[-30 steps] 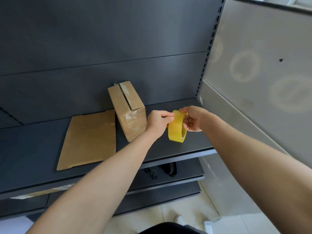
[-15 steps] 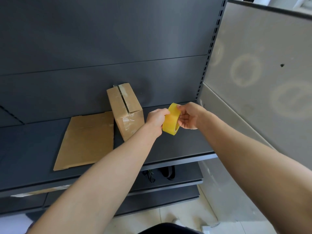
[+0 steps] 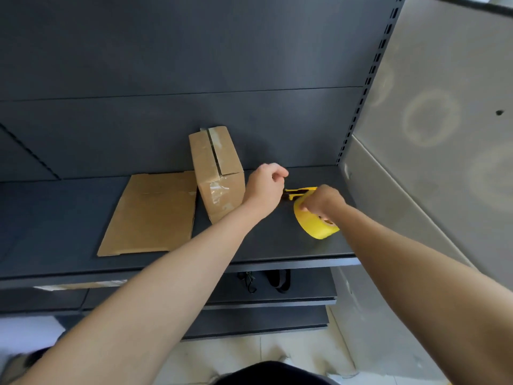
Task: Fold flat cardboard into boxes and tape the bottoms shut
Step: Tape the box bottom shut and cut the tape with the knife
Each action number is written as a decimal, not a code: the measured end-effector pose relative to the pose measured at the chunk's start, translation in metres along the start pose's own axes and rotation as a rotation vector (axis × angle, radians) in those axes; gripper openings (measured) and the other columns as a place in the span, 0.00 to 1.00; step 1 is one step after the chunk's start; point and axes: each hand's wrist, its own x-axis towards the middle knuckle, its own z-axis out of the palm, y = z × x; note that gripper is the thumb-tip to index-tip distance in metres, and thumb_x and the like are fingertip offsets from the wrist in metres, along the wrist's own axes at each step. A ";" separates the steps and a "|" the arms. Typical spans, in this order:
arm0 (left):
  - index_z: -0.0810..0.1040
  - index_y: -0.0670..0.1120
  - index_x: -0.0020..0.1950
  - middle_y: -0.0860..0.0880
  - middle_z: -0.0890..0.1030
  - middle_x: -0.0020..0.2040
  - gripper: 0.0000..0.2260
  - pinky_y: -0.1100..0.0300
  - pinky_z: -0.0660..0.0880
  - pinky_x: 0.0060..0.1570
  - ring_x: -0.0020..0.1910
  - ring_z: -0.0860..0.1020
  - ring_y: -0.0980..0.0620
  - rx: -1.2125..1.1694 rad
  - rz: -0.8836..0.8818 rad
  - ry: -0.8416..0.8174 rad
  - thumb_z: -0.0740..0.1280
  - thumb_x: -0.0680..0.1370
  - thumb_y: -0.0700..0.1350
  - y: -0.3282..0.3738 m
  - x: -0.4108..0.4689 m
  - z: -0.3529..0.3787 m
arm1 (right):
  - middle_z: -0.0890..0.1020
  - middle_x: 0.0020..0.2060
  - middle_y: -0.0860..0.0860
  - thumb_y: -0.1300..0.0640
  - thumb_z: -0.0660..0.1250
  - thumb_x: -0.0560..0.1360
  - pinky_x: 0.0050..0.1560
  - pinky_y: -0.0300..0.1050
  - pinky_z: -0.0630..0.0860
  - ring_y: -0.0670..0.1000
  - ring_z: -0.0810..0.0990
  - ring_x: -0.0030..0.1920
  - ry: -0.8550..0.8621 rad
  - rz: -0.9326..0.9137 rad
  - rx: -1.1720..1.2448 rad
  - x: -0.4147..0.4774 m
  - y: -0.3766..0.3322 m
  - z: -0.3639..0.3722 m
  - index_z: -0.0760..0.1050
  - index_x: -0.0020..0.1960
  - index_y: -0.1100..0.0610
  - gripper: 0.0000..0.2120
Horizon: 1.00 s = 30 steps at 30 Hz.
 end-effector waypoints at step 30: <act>0.80 0.48 0.62 0.54 0.72 0.66 0.14 0.59 0.62 0.66 0.66 0.68 0.53 0.271 -0.033 -0.154 0.65 0.78 0.37 -0.089 0.024 -0.139 | 0.69 0.69 0.55 0.48 0.60 0.80 0.63 0.49 0.69 0.57 0.66 0.70 0.027 -0.545 0.054 0.032 -0.170 0.007 0.63 0.73 0.55 0.24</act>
